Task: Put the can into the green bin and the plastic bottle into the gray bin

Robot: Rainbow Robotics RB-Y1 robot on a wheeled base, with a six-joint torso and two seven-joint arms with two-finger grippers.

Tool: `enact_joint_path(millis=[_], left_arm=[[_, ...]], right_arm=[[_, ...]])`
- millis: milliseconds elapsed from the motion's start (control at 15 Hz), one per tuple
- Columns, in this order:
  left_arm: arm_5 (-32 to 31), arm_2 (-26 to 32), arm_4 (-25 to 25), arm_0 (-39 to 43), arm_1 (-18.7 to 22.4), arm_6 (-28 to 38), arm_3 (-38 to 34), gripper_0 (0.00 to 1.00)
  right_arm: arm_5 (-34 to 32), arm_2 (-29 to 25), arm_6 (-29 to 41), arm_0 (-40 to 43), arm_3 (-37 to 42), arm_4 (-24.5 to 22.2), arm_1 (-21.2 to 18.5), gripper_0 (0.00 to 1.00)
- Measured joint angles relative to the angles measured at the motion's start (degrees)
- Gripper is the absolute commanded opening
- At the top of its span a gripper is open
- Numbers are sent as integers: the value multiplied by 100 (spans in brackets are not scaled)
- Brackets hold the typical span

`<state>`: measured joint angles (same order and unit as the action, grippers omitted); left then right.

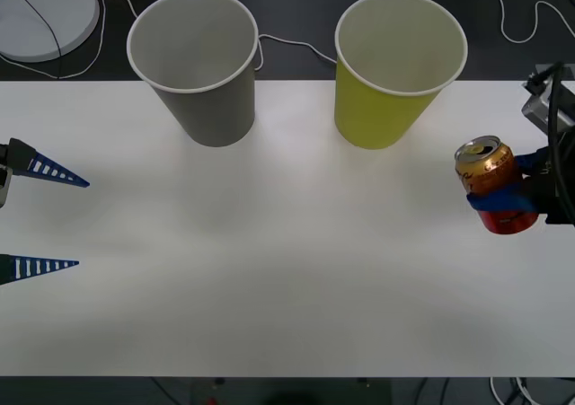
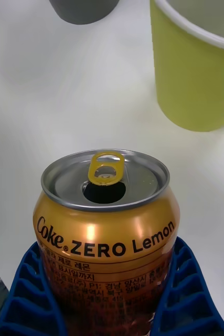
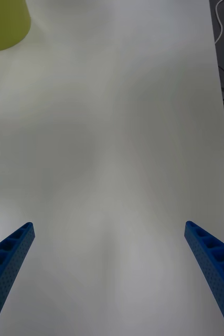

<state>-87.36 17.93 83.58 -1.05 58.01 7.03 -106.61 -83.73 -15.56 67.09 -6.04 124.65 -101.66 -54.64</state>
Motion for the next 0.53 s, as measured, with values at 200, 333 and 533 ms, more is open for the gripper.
enact_joint_path(millis=[200, 333, 533], left_arm=[[0, 0, 0, 0, 0, 0, 0, 100], [0, 0, 0, 0, 0, 0, 0, 100], [0, 0, 0, 0, 0, 0, 0, 100]], right_arm=[[-426, 5, 499, -582, -111, 229, -555, 0], [-618, 49, 490, -1061, -462, 444, -749, 0], [-629, 681, 457, -2216, -1362, 752, -1065, 0]])
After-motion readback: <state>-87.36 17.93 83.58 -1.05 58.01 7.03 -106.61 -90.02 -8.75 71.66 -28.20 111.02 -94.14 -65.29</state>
